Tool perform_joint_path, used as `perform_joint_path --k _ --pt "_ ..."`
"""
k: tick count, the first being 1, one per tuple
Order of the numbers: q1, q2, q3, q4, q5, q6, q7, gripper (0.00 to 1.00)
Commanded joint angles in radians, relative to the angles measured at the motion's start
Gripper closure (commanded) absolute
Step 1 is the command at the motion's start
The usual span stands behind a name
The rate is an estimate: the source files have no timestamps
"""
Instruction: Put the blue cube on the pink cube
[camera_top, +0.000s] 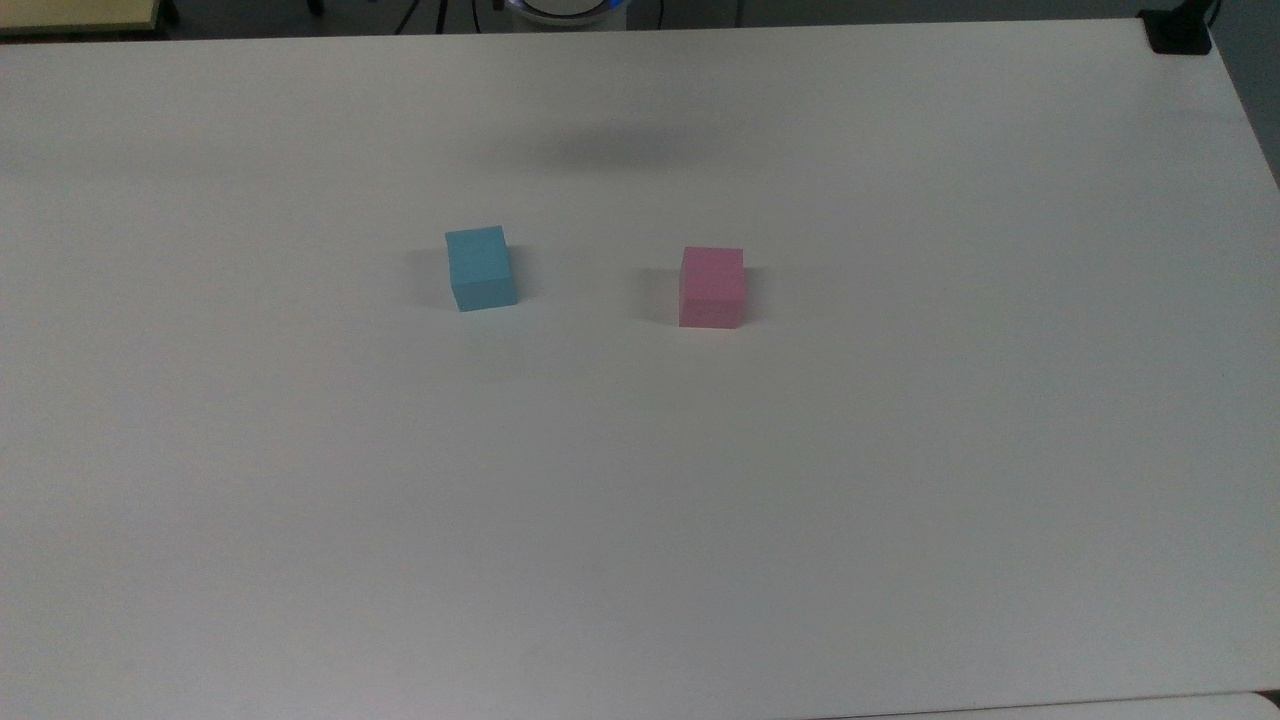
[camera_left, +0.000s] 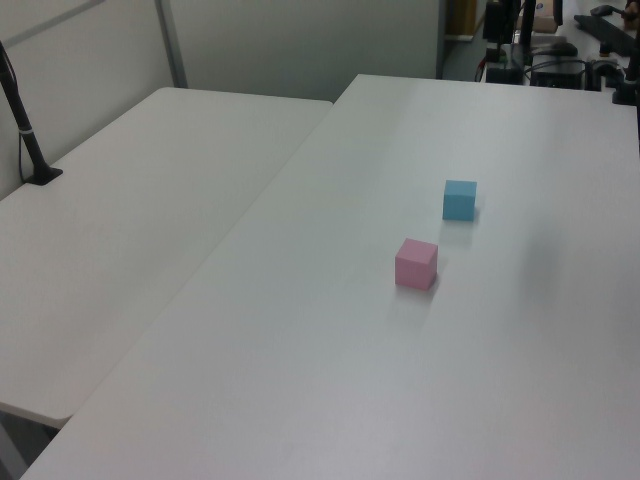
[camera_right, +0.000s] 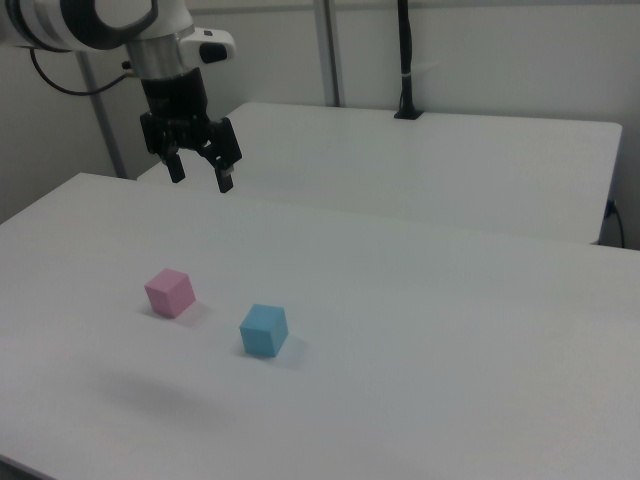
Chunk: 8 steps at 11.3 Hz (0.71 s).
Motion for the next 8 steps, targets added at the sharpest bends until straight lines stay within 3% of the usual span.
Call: perform_joint_path --k 1,8 --pt "0.009 -0.01 0.0 0.0 0.018 -0.033 -0.01 0.0" --pt "0.009 -0.01 0.0 -0.002 0.018 -0.04 -0.01 0.0"
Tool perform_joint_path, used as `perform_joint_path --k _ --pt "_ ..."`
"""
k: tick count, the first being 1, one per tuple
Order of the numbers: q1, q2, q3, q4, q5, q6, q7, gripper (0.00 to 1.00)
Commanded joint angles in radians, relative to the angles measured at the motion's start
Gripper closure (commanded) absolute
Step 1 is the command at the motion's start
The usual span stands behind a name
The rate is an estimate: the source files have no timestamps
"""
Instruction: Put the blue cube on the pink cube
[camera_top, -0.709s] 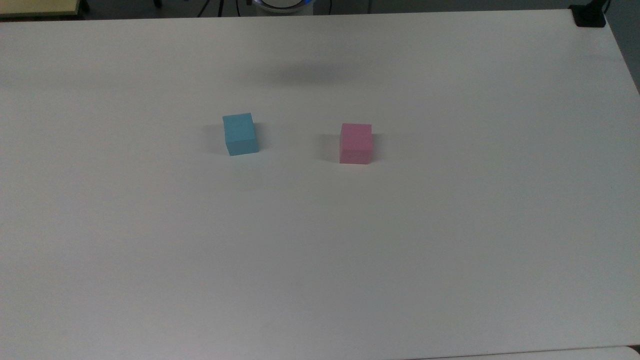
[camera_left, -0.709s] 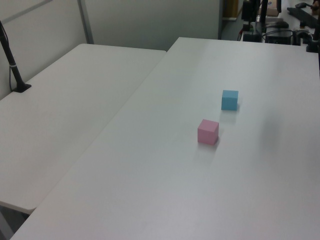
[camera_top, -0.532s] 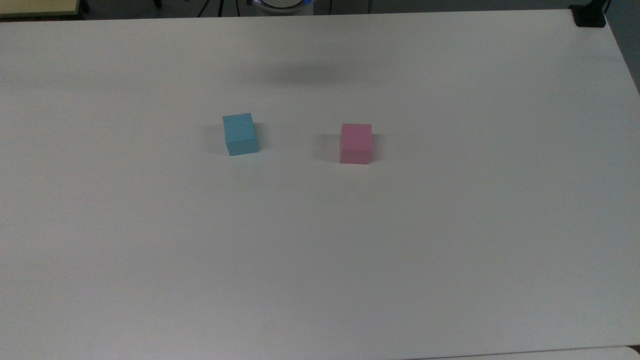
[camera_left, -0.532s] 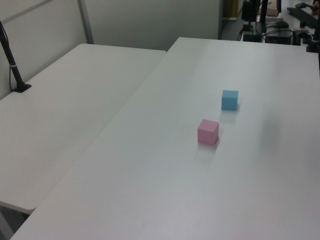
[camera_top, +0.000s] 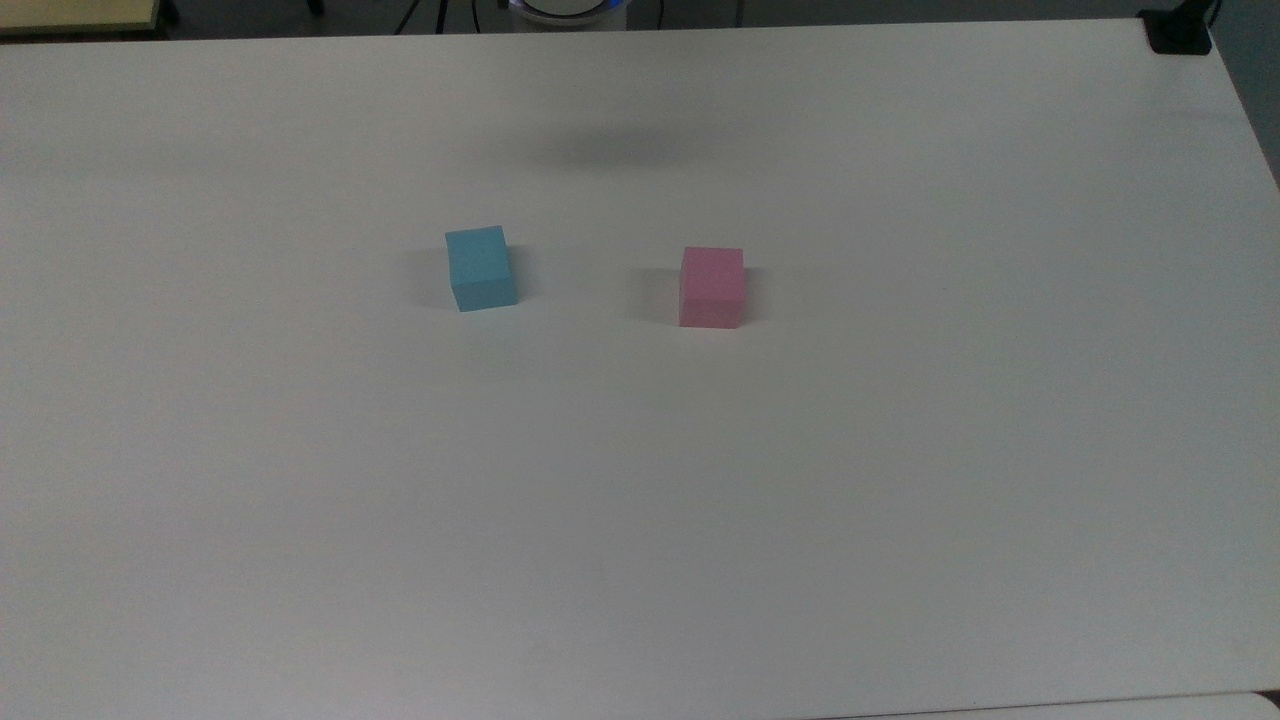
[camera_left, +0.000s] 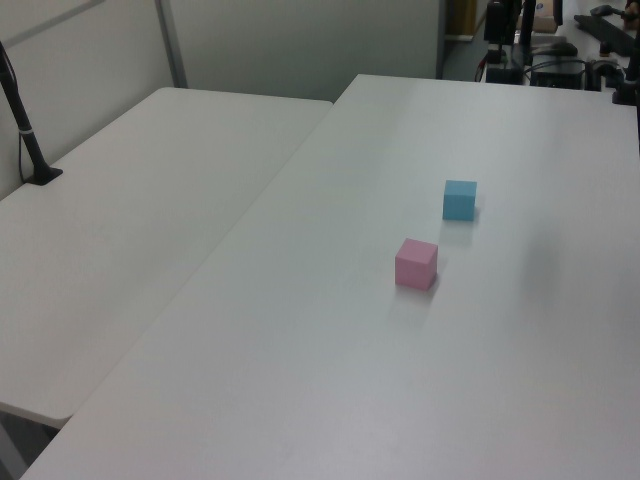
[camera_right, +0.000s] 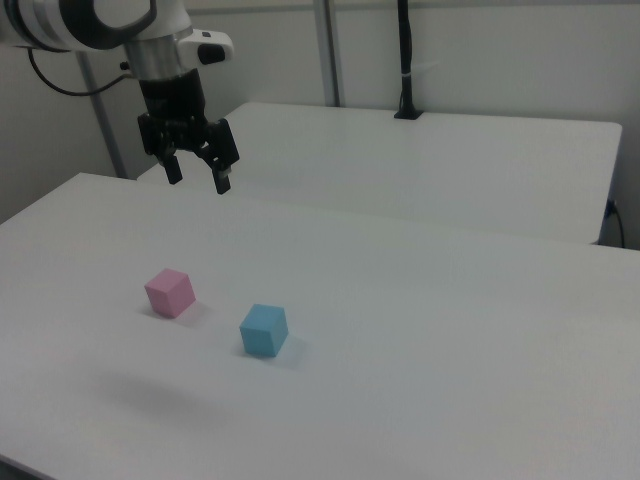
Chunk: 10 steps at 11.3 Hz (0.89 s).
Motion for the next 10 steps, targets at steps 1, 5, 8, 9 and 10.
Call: perform_joint_path --k 1,5,8,9,10 --pt "0.007 -0.01 -0.002 -0.002 0.018 -0.029 -0.01 0.0" --pt "0.004 -0.011 -0.002 -0.002 0.003 -0.061 -0.03 0.0" --pt "0.004 -0.002 0.002 -0.038 -0.06 -0.064 -0.227 0.04" --pt "0.001 0.004 0.002 -0.041 -0.067 -0.063 -0.241 0.0" --pt "-0.003 0.01 0.002 -0.06 -0.067 -0.057 -0.241 0.0"
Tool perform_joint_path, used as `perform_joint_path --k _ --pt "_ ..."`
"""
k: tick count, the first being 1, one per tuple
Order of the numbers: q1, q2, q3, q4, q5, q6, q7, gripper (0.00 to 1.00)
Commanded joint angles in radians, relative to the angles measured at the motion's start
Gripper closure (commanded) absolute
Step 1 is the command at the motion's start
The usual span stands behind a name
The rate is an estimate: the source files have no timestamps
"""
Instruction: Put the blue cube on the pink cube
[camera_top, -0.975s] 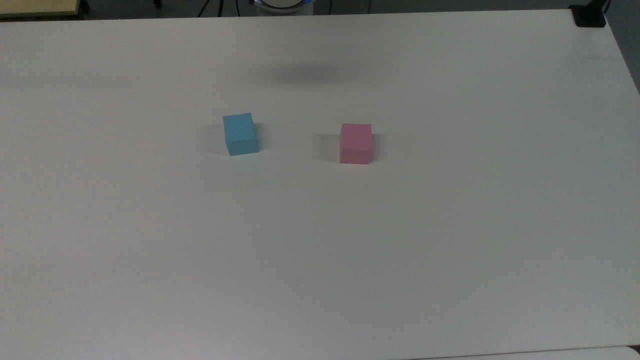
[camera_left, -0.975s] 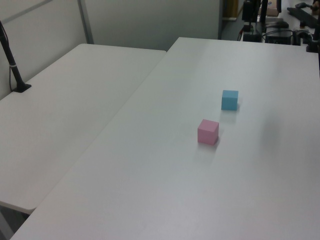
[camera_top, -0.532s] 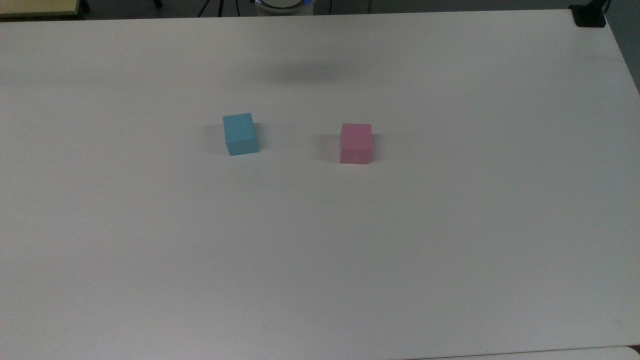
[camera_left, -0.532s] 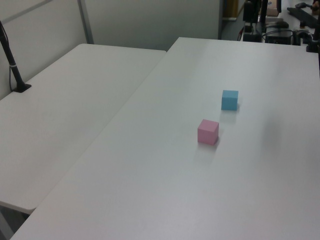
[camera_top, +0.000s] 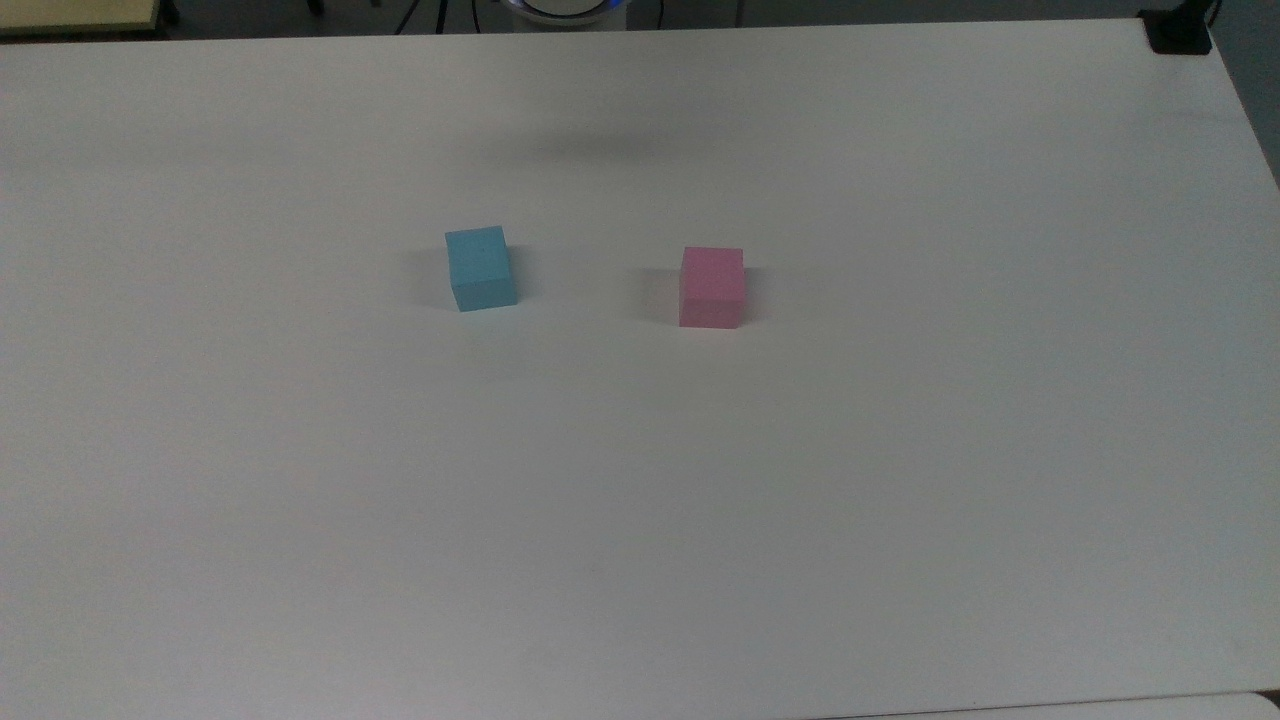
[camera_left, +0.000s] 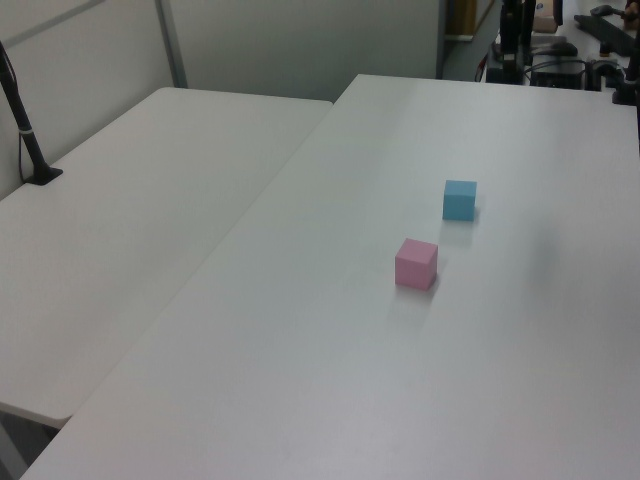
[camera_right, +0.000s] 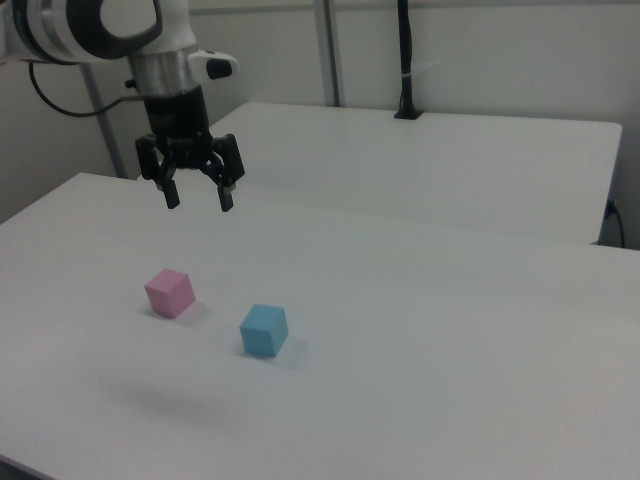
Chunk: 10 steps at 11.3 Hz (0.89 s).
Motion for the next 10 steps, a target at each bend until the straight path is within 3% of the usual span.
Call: perform_joint_path --k 1,4,8,10 --pt "-0.005 0.014 0.001 -0.039 -0.02 0.0 -0.047 0.0" --pt "-0.006 0.08 0.001 -0.089 -0.021 0.055 -0.057 0.0" --pt "-0.029 0.117 0.001 -0.282 -0.017 0.39 -0.044 0.0" --pt "-0.029 0.144 0.001 -0.317 -0.007 0.455 -0.042 0.0"
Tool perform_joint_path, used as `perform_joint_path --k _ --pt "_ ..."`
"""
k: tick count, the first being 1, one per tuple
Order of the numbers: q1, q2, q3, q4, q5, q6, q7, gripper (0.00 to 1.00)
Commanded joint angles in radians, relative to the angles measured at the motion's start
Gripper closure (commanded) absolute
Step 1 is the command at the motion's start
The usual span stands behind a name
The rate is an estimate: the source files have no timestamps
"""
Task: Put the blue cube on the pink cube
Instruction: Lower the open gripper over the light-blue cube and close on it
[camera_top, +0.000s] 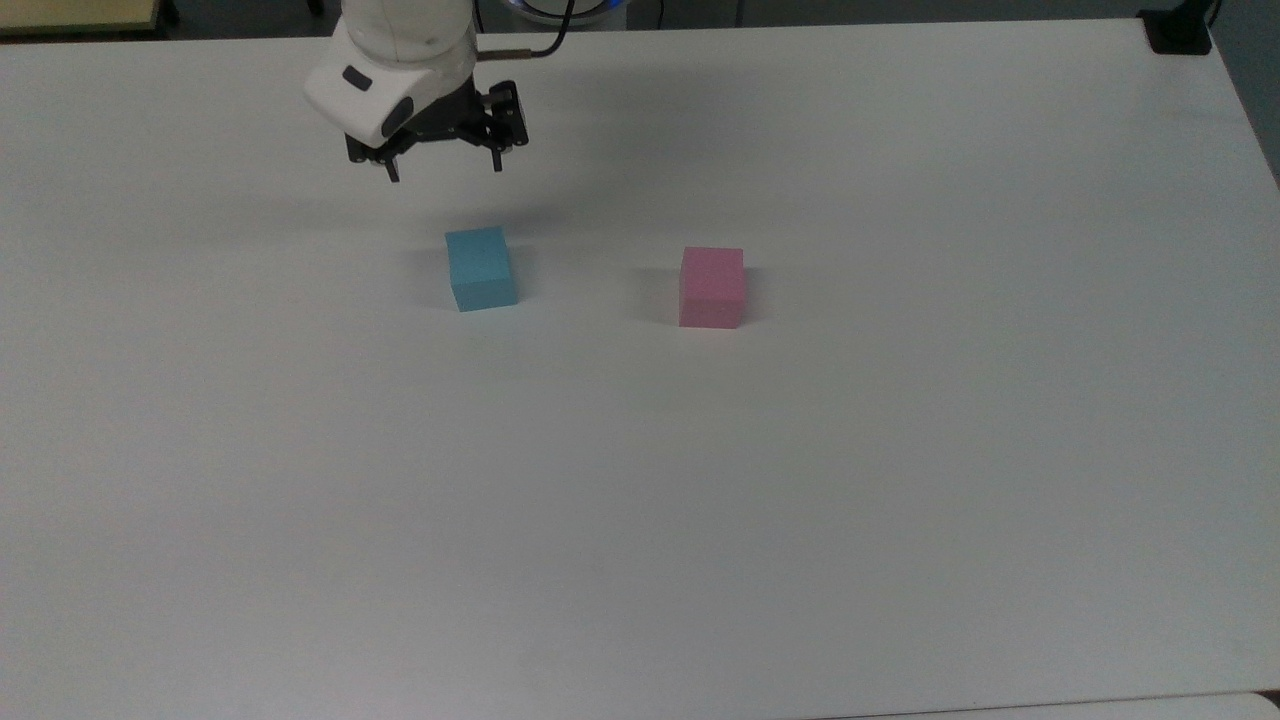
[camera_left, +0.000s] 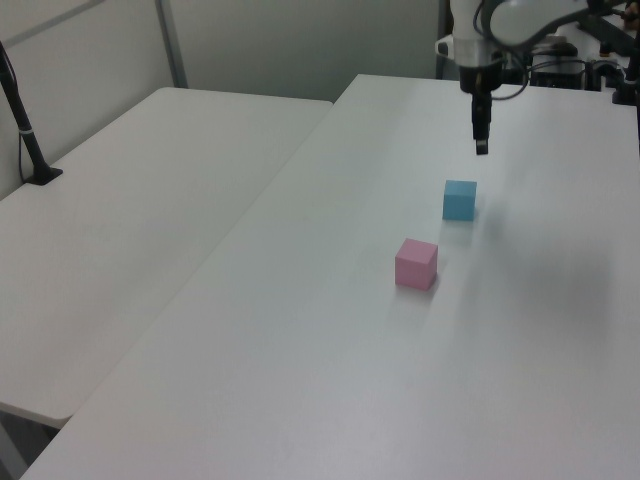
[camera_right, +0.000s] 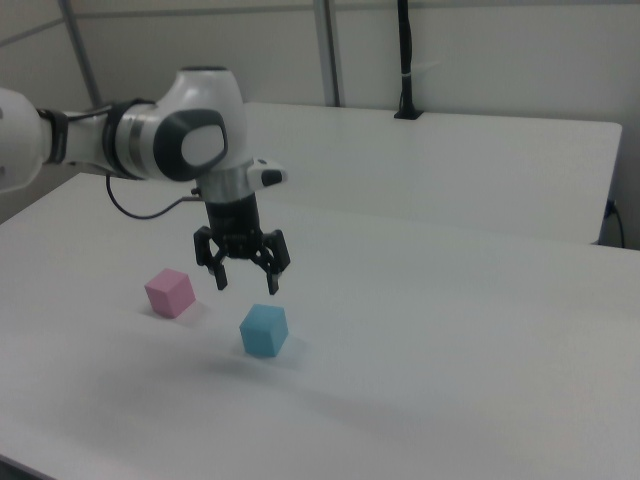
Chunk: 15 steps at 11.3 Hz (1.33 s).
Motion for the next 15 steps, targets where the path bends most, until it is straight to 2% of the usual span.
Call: perform_joint_path --k 1,6,9,10,11,12,15 --pt "0.001 0.017 0.001 -0.069 0.004 0.09 -0.003 0.0" --pt "0.018 0.135 0.004 -0.063 0.021 0.258 0.179 0.0" --pt "0.012 0.166 0.041 -0.061 0.022 0.274 0.215 0.01" --pt "0.011 0.167 0.041 -0.061 0.022 0.283 0.215 0.1" --pt "0.014 0.166 0.041 -0.06 0.024 0.283 0.215 0.29" --pt "0.017 0.163 0.041 -0.057 0.024 0.275 0.216 0.54" --pt "0.021 0.106 0.046 -0.032 0.024 0.175 0.216 0.55"
